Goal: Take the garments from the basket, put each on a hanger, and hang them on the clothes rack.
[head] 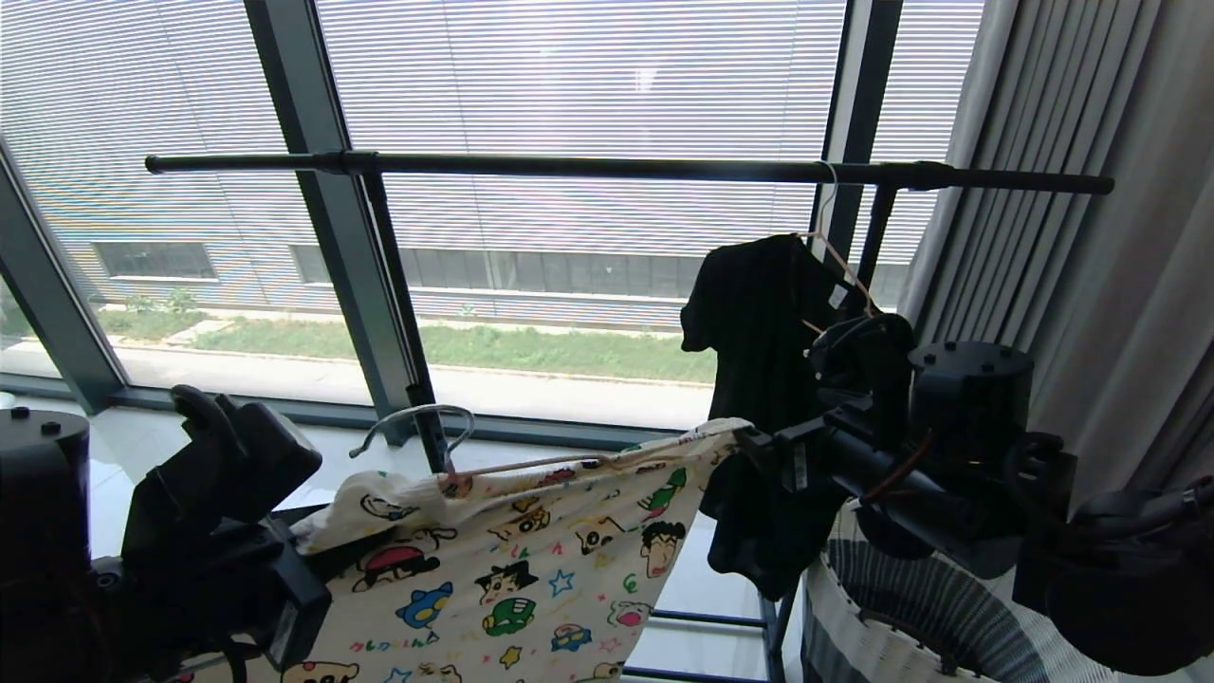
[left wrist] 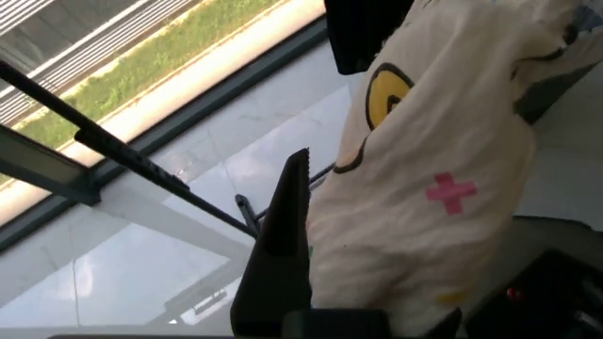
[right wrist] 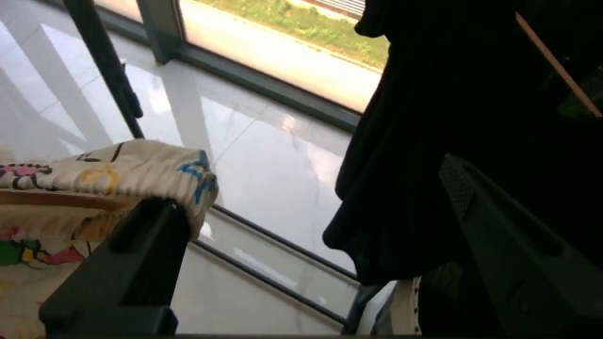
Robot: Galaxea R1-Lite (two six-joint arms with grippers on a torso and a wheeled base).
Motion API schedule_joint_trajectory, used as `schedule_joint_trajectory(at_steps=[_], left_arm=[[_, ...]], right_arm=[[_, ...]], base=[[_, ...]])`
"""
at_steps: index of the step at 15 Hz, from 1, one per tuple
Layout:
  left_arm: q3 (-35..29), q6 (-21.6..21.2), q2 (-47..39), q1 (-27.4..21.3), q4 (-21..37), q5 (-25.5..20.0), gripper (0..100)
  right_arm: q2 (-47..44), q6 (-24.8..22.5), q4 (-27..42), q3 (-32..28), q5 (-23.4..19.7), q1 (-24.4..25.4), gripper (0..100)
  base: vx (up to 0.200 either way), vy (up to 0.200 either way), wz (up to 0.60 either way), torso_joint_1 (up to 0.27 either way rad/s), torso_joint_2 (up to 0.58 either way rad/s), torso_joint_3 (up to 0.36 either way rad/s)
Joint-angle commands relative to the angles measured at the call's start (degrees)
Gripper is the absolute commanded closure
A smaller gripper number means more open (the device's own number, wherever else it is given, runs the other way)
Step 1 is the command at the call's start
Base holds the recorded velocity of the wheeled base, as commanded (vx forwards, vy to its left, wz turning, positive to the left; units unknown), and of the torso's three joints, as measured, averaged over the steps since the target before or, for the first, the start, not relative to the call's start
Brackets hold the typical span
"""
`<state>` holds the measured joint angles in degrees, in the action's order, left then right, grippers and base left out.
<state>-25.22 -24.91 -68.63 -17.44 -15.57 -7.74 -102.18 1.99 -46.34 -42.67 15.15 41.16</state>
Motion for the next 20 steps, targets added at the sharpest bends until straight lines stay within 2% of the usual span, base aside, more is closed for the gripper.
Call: schedule_joint_trajectory(at_steps=[1,3,6,7,9,11,13,16,18,20], left_arm=[[1.6,0.4,-3.3,-0.1,0.0,6.6,100],[1.2,2.0,-4.2,0.0,0.0,7.1,100],[1.2,2.6,-4.5,0.0,-0.6,7.3,100],[1.3,4.0,-4.6,-0.2,-1.9,7.2,100],[1.2,8.7,-2.9,-3.1,-3.1,4.7,100],[1.3,10.8,-0.7,-5.1,-3.1,1.1,100],[1.5,10.5,0.3,-7.3,-3.1,-2.4,100],[1.3,10.1,-2.7,-11.0,-3.2,-2.5,100],[1.1,9.1,-3.9,-12.5,-3.2,-2.5,100],[1.1,8.6,-4.0,-14.3,-3.2,-2.5,100]], right_arm=[[4.4,-0.3,4.1,-3.2,-2.1,1.1,0],[7.9,-1.0,7.4,-3.7,-4.0,3.9,0],[12.4,-1.5,11.7,-2.6,-3.9,10.5,0],[13.6,-1.5,13.8,-2.5,-3.9,12.5,0],[15.2,-1.8,18.7,-2.5,-4.1,13.8,0],[15.4,-4.7,20.9,-2.5,-5.4,13.2,0],[15.7,-9.5,22.7,-2.9,-11.5,12.7,0],[15.7,-18.3,29.5,-6.1,-21.5,12.6,0],[15.4,-22.6,36.0,-9.4,-24.5,12.6,0],[14.5,-24.2,40.7,-11.7,-25.1,12.6,0]], base=[[0.000,0.000,0.00,0.000,0.00,0.000],[0.000,0.000,0.00,0.000,0.00,0.000],[0.000,0.000,0.00,0.000,0.00,0.000],[0.000,0.000,0.00,0.000,0.00,0.000],[0.000,0.000,0.00,0.000,0.00,0.000],[0.000,0.000,0.00,0.000,0.00,0.000],[0.000,0.000,0.00,0.000,0.00,0.000],[0.000,0.000,0.00,0.000,0.00,0.000],[0.000,0.000,0.00,0.000,0.00,0.000],[0.000,0.000,0.00,0.000,0.00,0.000]])
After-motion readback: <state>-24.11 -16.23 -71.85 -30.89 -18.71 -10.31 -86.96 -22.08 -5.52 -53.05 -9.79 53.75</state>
